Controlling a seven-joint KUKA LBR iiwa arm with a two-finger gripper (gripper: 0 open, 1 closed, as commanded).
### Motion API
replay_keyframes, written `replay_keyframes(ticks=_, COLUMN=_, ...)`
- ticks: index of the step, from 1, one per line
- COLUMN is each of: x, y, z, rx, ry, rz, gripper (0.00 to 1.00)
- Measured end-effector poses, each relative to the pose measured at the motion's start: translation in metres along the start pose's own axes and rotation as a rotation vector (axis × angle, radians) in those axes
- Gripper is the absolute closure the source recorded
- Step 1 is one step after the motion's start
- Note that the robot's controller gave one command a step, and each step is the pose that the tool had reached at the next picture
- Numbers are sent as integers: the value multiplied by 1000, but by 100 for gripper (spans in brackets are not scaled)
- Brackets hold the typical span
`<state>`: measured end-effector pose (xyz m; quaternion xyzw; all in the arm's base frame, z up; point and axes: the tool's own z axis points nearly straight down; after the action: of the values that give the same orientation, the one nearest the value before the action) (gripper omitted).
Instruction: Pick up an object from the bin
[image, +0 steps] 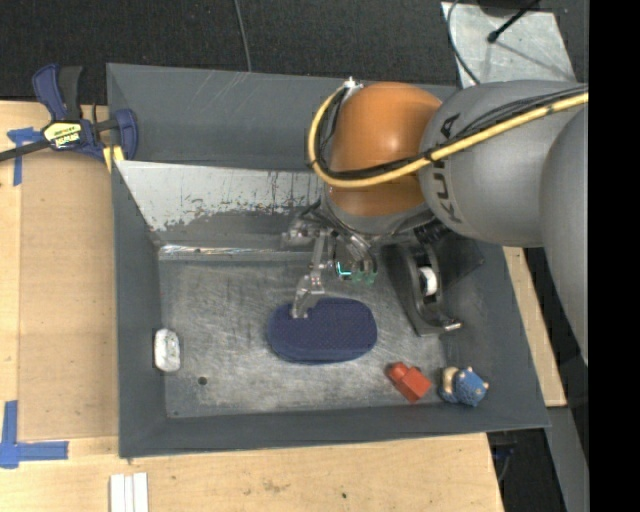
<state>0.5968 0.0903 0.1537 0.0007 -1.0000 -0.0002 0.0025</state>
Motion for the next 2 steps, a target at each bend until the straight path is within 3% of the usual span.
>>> replay_keyframes(ticks=1, x=27, y=-43, z=68, rx=-4, ry=-21, rz=-97, gripper=0)
replay_keyframes(ticks=2, x=30, y=-45, z=70, rx=-3, ry=-4, rz=-96, gripper=100)
